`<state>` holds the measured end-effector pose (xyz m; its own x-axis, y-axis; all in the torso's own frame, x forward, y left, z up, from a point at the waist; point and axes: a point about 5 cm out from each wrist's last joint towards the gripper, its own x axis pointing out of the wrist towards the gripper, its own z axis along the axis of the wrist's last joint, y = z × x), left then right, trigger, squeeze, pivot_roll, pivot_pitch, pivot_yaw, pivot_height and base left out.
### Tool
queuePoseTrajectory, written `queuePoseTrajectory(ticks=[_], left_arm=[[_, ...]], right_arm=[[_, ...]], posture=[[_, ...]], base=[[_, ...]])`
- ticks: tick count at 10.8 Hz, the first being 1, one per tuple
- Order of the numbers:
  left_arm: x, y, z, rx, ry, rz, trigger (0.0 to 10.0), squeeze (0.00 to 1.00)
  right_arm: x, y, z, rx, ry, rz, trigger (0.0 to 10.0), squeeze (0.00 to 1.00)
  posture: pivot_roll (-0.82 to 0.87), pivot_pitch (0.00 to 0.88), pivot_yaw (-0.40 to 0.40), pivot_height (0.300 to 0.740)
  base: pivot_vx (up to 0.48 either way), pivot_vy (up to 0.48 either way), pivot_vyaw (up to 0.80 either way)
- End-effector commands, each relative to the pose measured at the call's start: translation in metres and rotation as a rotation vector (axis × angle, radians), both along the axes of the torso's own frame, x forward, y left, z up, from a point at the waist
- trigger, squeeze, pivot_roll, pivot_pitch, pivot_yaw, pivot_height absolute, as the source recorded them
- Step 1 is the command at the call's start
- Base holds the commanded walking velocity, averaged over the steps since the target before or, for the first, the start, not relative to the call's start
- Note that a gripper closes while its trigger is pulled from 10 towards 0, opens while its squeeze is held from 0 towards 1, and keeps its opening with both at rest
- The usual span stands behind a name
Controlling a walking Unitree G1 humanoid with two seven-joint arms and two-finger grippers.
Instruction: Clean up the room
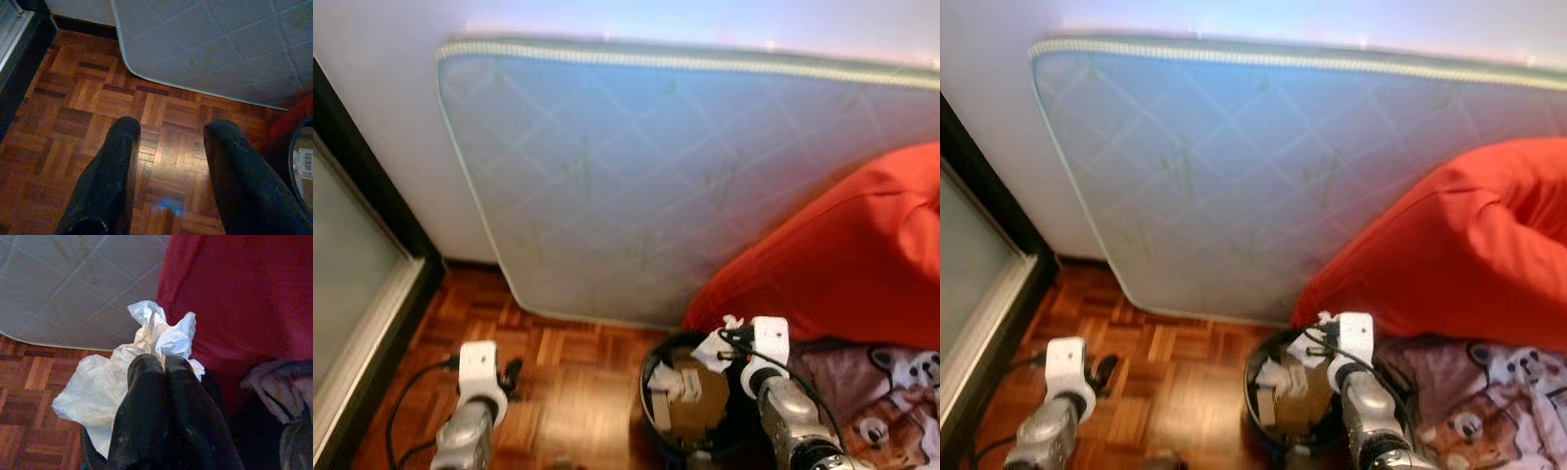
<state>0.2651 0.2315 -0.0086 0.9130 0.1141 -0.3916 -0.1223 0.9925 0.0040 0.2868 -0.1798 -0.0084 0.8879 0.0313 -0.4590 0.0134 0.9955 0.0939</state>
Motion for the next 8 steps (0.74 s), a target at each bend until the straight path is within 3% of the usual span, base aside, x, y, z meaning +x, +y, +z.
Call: queuePoseTrajectory(ticks=[1, 2, 3, 8], left_arm=[[0.003, -0.001, 0.005, -0.007, -0.04, -0.003, 10.0, 0.0], [0.005, -0.001, 0.008, -0.005, -0.067, -0.007, 10.0, 0.0], [0.007, 0.0, 0.011, -0.003, -0.083, -0.01, 10.0, 0.0], [0.008, 0.004, 0.016, 0.015, -0.113, -0.014, 10.0, 0.0]], right_arm=[[0.001, -0.006, 0.002, 0.0, -0.013, -0.033, 10.0, 0.0], [0.001, -0.004, 0.001, 0.008, -0.005, -0.03, 10.0, 0.0], [0.003, -0.001, 0.003, 0.027, -0.008, -0.033, 10.0, 1.0], [0.011, 0.002, 0.009, 0.03, -0.023, -0.009, 10.0, 1.0]], posture=[[0.21, 0.252, -0.043, 0.681], [0.21, 0.273, -0.039, 0.681], [0.22, 0.283, -0.039, 0.681], [0.24, 0.311, -0.05, 0.681]], base=[[0.0, 0.0, 0.0], [0.0, 0.0, 0.0], [0.0, 0.0, 0.0], [0.0, 0.0, 0.0]])
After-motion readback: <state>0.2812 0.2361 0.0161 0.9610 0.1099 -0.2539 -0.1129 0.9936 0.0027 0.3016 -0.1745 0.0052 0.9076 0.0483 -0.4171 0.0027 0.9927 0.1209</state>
